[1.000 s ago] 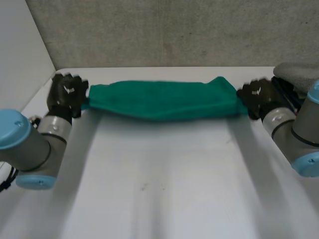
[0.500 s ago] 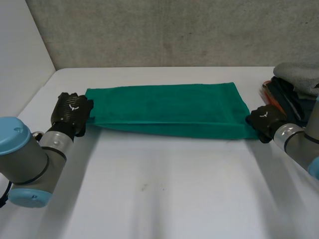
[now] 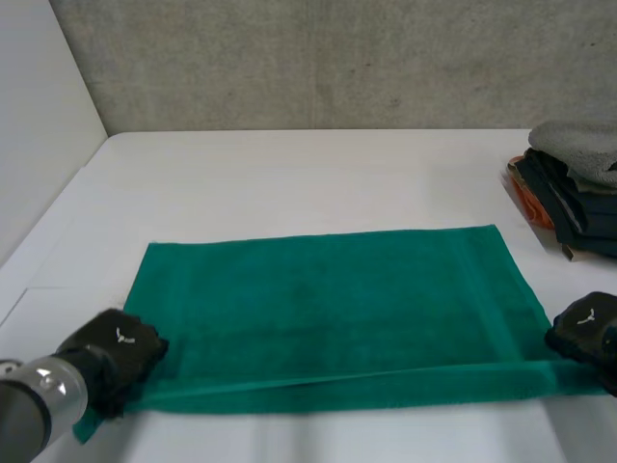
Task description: Fold the laundry.
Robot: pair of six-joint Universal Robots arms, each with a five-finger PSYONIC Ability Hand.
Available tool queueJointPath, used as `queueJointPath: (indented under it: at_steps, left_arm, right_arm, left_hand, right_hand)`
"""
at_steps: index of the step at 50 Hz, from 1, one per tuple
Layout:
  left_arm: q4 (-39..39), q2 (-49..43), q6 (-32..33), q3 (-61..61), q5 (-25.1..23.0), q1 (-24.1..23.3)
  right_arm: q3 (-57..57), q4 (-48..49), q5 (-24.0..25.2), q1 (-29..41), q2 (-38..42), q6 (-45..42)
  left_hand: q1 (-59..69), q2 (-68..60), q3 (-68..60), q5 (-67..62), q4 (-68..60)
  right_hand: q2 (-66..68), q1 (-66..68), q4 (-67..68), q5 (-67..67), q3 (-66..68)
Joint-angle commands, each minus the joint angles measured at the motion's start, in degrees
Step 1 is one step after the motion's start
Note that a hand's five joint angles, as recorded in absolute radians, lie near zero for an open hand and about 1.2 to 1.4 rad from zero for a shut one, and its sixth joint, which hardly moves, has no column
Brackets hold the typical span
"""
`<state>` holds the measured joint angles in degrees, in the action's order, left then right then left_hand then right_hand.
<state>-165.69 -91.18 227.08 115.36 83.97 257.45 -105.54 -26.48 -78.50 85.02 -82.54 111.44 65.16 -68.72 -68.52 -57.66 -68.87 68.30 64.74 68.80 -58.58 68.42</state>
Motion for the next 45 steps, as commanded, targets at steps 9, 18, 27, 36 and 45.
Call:
queueJointPath:
  at_steps: [9,18,27,36,45]
  left_arm:
    - [-27.91,-21.92,-0.06,-20.15,1.1,-3.26]
    - [-35.22,-32.66,-0.15,-31.24,7.52,-4.94]
    - [-36.98,-37.5,0.03,-35.99,7.87,-7.66]
    - [-37.6,-35.39,-0.06,-33.36,8.66,-11.01]
    - [-37.68,-25.37,-4.0,-23.43,8.49,-10.39]
  right_arm:
    - [19.13,28.22,-4.46,11.83,20.56,11.87]
    - [33.02,37.72,-6.84,15.78,33.22,11.7]
    - [39.27,48.09,-8.77,16.4,41.4,12.13]
    - [31.29,45.91,-10.45,17.19,33.95,18.1]
    - [19.59,33.34,-0.61,14.3,22.34,28.47]
  left_hand:
    - [14.84,-11.28,-11.48,-12.34,-11.13]
    - [14.84,-11.28,-11.48,-12.34,-11.13]
    - [-35.76,39.32,39.13,38.26,39.48]
    - [-54.77,58.33,58.14,57.28,58.49]
    - [-53.93,57.49,57.3,56.44,57.65]
  right_hand:
    - [11.7,15.26,11.2,-11.42,11.58]
    - [11.7,15.26,11.2,-11.42,11.58]
    - [-53.6,-50.05,-54.1,53.89,-53.72]
    - [-58.3,-54.74,-58.8,58.58,-58.42]
    - [-58.3,-54.74,-58.8,58.58,-58.42]
